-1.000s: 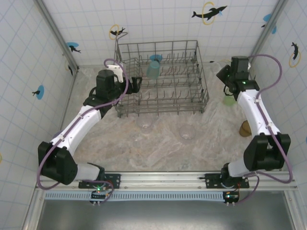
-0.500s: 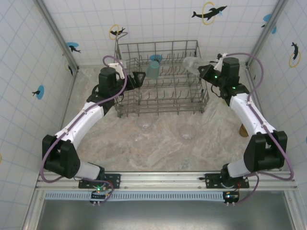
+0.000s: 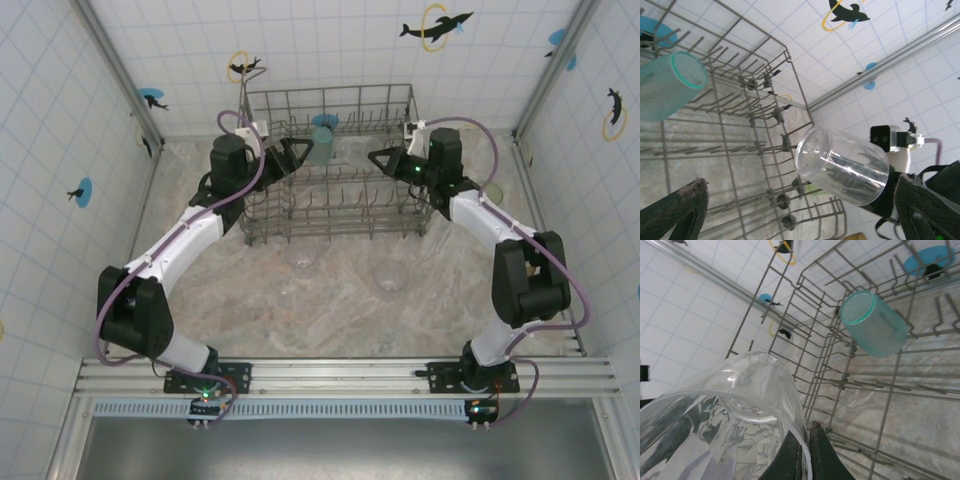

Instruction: Load the cups into the dish rack

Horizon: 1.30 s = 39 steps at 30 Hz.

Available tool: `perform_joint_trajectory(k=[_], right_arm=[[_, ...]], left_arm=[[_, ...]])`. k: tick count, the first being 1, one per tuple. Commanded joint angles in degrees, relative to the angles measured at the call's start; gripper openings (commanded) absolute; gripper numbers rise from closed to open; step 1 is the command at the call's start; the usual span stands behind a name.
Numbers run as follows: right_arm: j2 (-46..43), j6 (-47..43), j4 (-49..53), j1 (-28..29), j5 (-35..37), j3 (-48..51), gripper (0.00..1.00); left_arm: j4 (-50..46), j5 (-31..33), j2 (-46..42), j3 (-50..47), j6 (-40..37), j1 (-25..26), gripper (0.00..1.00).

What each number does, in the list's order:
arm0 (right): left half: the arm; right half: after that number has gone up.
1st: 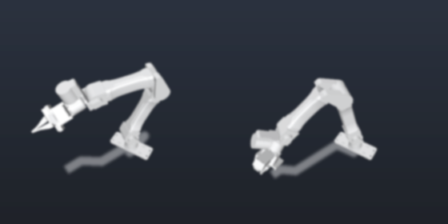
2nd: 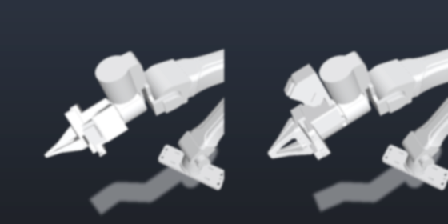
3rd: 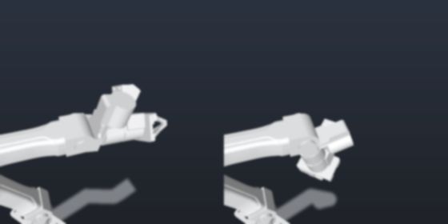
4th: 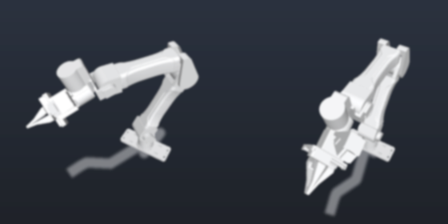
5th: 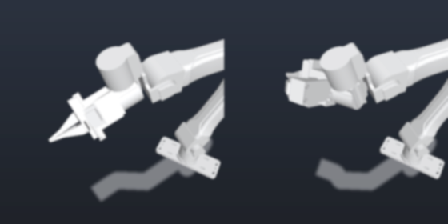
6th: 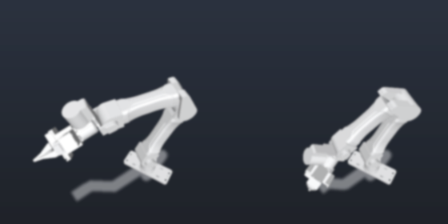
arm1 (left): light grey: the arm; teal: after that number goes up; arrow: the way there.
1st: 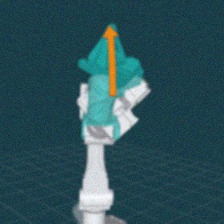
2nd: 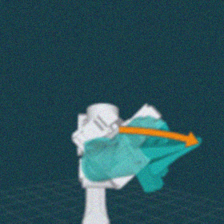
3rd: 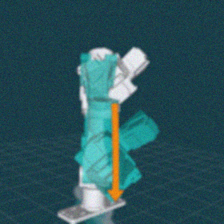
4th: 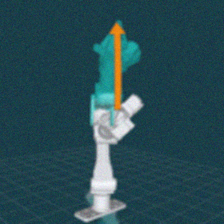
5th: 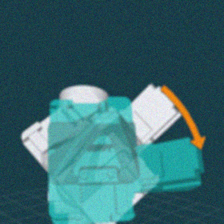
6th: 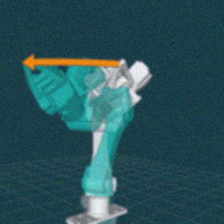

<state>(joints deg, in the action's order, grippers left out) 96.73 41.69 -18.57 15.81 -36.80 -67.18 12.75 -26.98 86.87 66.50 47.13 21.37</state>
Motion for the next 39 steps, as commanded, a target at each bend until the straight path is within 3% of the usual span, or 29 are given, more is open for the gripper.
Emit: perform_joint_trajectory(k=[1, 15, 19, 33, 39], right_arm=[[1.74, 3.68, -11.15, 0.68, -5.34, 1.21, 0.0], [9.19, 20.03, -35.35, 3.06, -10.76, 1.49, 0.0], [10.49, 20.27, -35.13, 4.19, -10.46, 0.08, 0.0], [14.51, 24.74, -39.18, 6.57, -10.16, -4.66, 0.0], [15.16, 24.65, -38.15, 7.19, -9.99, -5.59, 0.0]], left_arm=[[6.01, -3.41, 2.44, 1.57, 5.58, 0.47, 0.98], [18.92, -7.83, 8.24, 2.59, 15.98, 0.7, 0.98], [23.92, -10.54, 10.47, 2.82, 20.51, 0.7, 0.98], [28.0, -11.86, 10.52, 0.07, 23.8, 1.52, 0.98], [29.61, -11.2, 8.82, -2.5, 22.84, 1.64, 0.83]])
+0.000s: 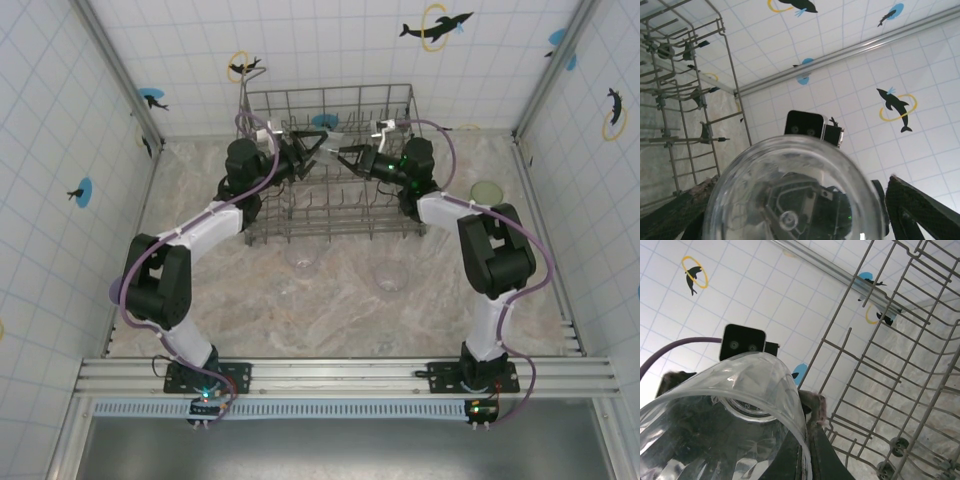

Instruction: Load the cups into the dish rack

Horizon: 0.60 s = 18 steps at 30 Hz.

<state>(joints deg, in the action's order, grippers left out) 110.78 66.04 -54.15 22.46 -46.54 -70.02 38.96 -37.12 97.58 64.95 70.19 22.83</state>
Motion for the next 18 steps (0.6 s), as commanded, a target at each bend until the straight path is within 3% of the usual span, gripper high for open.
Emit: perform_joint_trajectory(k=[1, 15, 18], right_arm=[[1.1, 0.29, -2.29, 0.64, -0.38, -2.75, 0.0], [0.31, -4.83, 5.5, 1.95, -2.32, -4.82, 0.0], [-0.32, -6.38, 8.25, 1.96, -2.41, -4.8, 0.19]], left_arm=[[3.4, -1.31, -1.98, -0.96, -0.38, 0.31, 0.79], [9.7, -3.13, -1.95, -3.33, 1.17, 0.53, 0.18], [9.38, -2.99, -2.37, -3.13, 0.29, 0.49, 0.02]])
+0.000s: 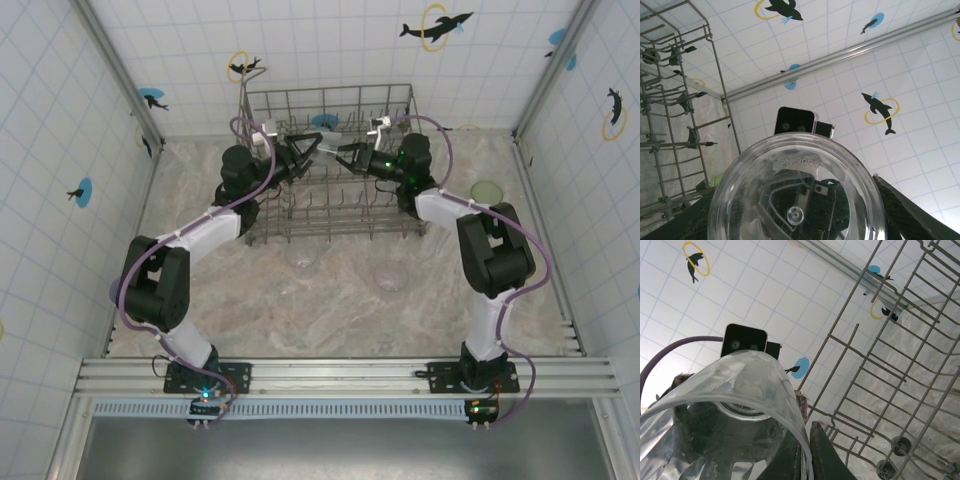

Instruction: Load the cups into the dish rack

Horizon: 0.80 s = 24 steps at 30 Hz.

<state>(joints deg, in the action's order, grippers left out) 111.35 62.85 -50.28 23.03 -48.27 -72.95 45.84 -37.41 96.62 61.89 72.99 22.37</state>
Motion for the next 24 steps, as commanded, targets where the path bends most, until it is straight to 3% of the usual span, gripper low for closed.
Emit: perform_joint_trajectory(k=[1, 6, 16, 24], right_arm=[[-1.43, -4.27, 6.26, 1.35, -0.13, -1.64, 0.28], [-6.78, -12.39, 17.04, 1.77, 4.15, 0.28, 0.45], [-13.53, -25.61, 41.68, 1.54, 12.77, -0.26, 0.67], [-19.21, -33.6, 54.62, 1.38, 20.91, 1.39, 0.77]], left_arm=[[1.53, -2.55, -1.6, 0.22, -3.45, 1.02, 0.0], [-3.33, -0.3, -3.76, 0.77, -8.42, 0.86, 0.0], [-20.22, 6.44, -5.21, 7.19, -24.68, 0.9, 0.0], [-34.72, 17.03, -3.08, 14.21, -39.3, 0.87, 0.0]])
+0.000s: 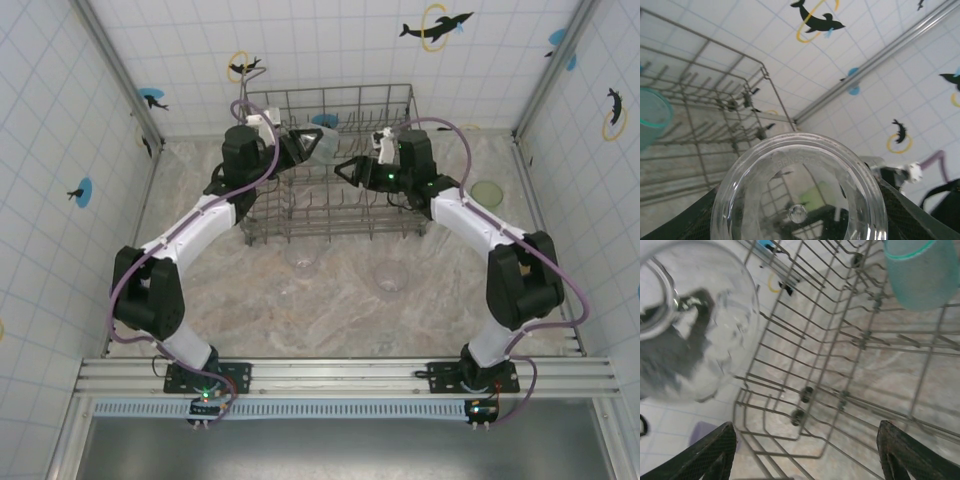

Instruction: Load the cups into the dish rack

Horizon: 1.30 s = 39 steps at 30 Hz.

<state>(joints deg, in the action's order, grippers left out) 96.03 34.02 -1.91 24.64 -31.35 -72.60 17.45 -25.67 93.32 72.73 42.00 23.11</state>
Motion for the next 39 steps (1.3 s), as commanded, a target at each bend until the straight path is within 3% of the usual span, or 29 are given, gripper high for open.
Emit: perform_joint_trajectory(k=[1, 21, 39], right_arm=[[-4.64, -5.12, 6.81, -0.27, 4.56, 1.63, 0.77], [-17.16, -8.05, 11.53, -3.36, 10.96, 11.9, 0.84], [-18.77, -7.79, 12.19, -4.4, 11.45, 12.96, 0.84]], left_arm=[[-7.42, 6.23, 0.59, 4.07, -9.73, 0.13, 0.0], [-19.29, 20.23, 14.18, 14.48, -28.19, 0.79, 0.0], [-21.85, 25.06, 20.36, 16.93, -33.24, 0.81, 0.0]])
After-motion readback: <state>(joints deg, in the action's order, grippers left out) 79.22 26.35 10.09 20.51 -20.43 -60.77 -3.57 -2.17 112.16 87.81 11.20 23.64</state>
